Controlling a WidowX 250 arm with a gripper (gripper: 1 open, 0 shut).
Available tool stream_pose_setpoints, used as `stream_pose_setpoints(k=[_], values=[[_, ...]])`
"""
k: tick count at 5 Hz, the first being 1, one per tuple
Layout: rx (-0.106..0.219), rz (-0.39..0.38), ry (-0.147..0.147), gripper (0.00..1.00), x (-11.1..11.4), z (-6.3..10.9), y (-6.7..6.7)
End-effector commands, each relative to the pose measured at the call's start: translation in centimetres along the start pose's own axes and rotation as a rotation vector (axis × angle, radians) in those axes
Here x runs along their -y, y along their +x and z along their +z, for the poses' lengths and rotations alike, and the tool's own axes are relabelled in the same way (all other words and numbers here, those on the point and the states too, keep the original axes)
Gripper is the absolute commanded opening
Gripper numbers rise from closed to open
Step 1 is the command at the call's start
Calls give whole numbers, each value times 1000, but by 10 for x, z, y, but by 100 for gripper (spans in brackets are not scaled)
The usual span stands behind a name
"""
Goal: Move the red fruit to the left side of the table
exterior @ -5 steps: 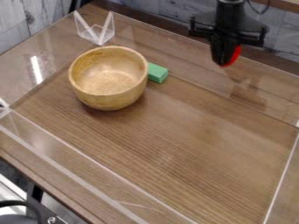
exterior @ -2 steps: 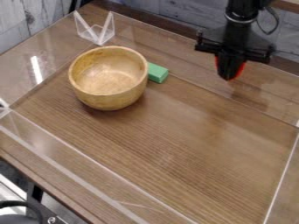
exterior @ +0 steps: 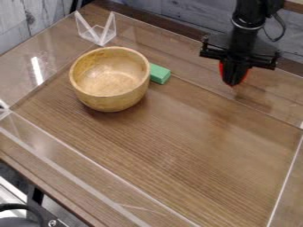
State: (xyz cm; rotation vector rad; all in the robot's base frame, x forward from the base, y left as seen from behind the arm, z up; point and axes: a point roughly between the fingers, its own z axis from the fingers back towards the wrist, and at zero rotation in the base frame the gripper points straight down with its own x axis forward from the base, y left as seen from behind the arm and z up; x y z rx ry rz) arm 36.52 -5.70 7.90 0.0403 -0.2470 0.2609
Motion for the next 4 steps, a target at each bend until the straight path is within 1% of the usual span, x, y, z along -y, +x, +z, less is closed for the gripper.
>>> stream_pose_setpoints(k=[1,4], values=[[53,16,-20,0,7,17,13],[50,71,-3,0,8,16,14]])
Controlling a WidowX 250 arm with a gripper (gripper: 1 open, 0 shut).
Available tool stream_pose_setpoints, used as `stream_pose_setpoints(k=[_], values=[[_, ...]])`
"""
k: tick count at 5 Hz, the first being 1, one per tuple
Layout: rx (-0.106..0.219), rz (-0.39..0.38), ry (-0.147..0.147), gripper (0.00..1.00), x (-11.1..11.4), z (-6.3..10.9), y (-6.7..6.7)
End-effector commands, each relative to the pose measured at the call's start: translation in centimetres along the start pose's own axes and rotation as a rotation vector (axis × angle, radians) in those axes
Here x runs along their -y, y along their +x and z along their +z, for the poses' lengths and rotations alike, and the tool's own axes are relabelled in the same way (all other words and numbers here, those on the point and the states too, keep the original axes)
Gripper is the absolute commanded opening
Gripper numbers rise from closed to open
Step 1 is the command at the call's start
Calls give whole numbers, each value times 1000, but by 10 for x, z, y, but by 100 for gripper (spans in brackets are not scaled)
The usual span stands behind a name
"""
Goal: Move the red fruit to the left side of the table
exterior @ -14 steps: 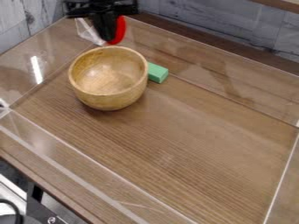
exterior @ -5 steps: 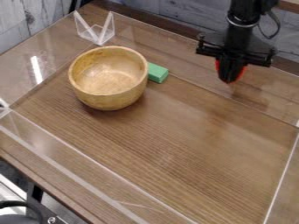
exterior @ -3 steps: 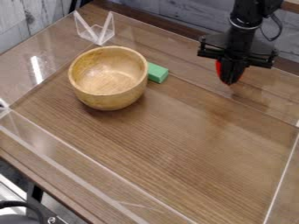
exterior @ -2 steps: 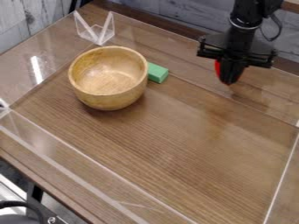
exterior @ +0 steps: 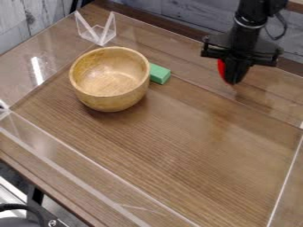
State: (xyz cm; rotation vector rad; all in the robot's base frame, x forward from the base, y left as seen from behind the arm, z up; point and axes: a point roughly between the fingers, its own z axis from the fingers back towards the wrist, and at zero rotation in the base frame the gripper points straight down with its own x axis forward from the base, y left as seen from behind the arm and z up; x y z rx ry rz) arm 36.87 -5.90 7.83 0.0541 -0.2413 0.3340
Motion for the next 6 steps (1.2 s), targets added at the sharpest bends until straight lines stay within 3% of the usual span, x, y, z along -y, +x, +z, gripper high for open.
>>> stream_pose_setpoints(k=[1,5,6], values=[[51,20,-23,0,6,17,10],[46,112,1,0,6,17,11],[52,108,-27,0,-12,41,8]])
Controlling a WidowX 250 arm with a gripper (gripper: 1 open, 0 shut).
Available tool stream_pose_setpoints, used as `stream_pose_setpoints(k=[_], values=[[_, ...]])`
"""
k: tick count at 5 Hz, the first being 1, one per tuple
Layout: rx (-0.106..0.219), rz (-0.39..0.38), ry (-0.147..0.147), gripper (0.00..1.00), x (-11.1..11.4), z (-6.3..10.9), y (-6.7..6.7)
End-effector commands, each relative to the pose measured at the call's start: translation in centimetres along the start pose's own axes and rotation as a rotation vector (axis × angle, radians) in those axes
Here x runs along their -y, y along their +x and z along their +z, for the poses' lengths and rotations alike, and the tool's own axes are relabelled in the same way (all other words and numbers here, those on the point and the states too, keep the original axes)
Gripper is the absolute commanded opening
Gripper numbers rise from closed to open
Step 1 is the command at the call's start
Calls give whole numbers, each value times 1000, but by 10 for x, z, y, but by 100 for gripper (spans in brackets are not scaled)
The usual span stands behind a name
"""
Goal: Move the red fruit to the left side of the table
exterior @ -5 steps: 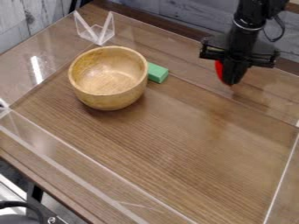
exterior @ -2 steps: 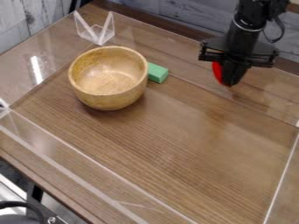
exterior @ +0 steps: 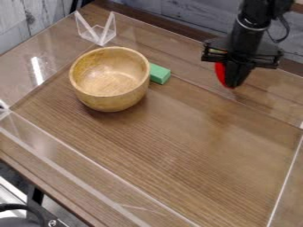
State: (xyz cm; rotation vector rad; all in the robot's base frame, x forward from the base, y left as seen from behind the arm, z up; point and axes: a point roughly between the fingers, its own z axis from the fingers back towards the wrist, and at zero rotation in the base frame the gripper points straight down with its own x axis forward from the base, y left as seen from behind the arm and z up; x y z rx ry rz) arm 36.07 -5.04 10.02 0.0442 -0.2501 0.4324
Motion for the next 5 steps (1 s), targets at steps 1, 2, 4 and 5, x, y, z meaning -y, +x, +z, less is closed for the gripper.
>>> stream_pose_setpoints(k=[1,2,4,5], values=[[49,2,-53,0,-24,41,6],[36,-6,-45,0,-63,50,-2],[14,-85,-26,0,-126,51,-13],[6,-122,-11,0,-145,47,-19]])
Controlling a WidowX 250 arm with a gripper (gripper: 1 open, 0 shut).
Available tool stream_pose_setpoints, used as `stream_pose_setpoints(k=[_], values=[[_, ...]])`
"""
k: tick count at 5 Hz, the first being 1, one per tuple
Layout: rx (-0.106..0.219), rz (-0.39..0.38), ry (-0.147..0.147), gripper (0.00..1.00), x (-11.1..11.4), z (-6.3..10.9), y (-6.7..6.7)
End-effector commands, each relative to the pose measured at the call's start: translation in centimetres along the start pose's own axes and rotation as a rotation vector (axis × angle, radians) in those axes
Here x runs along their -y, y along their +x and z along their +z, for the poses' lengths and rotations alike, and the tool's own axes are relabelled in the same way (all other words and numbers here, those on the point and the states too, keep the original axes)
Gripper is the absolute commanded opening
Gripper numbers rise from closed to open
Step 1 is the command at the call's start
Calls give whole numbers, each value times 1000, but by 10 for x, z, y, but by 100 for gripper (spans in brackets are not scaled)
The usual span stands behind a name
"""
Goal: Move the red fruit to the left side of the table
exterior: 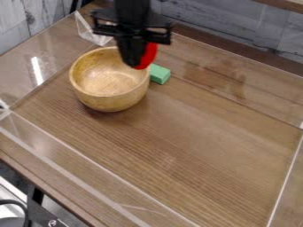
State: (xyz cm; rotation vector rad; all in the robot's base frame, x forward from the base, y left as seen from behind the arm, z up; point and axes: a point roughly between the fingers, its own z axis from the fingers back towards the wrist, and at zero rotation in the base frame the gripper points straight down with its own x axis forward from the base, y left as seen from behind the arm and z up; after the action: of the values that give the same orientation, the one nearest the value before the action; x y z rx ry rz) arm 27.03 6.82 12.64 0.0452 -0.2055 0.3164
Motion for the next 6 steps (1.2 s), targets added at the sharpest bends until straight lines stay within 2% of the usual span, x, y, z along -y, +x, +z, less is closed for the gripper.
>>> stream_pose_setpoints(k=[1,5,6], values=[[43,-40,9,0,-14,3,0],[6,-105,56,0,-48,-39,1],[-8,-111,65,100,-52,-46,2]])
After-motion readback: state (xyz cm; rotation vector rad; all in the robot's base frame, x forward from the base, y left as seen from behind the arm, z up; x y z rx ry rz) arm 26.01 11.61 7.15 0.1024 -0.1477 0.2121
